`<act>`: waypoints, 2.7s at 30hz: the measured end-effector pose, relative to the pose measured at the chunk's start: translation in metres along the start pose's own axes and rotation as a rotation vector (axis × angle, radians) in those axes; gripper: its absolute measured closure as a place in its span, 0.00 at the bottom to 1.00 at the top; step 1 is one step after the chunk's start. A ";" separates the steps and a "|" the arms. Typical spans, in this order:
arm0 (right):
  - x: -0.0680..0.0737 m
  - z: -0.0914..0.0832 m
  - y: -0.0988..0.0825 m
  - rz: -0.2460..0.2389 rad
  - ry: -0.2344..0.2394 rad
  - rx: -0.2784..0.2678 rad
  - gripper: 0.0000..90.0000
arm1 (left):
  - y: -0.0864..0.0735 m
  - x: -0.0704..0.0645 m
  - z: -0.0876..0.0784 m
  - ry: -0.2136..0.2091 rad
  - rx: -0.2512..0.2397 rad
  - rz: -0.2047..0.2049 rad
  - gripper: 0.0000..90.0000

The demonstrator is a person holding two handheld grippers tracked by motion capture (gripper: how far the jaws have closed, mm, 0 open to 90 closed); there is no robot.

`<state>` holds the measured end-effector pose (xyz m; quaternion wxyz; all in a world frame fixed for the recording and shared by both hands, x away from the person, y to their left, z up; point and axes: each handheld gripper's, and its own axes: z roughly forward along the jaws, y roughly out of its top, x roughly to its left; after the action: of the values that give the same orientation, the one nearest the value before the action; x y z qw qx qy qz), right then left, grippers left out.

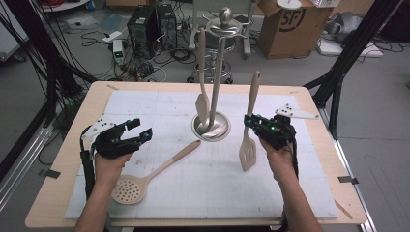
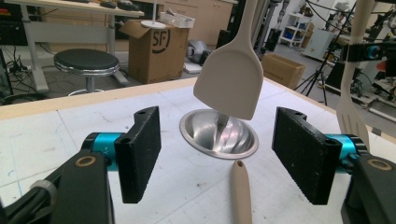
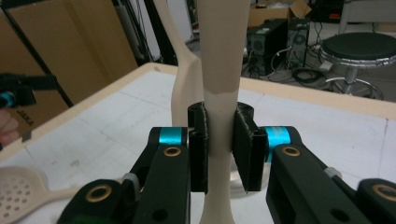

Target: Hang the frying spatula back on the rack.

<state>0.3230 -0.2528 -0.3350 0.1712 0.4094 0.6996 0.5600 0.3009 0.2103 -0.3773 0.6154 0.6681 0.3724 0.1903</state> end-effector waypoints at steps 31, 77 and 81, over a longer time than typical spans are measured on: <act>0.017 0.024 0.068 -0.041 0.154 -0.140 0.86 | 0.001 0.004 -0.006 0.013 -0.008 -0.005 0.37; 0.009 0.048 0.084 -0.029 0.138 -0.019 0.84 | 0.004 0.004 -0.012 0.014 -0.023 -0.005 0.37; 0.005 0.044 0.085 0.017 0.117 -0.066 0.67 | 0.004 0.004 -0.012 0.014 -0.023 -0.004 0.37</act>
<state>0.3825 -0.2172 -0.2694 0.1388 0.3759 0.6863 0.6070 0.2957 0.2214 -0.3717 0.6208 0.6591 0.3756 0.1979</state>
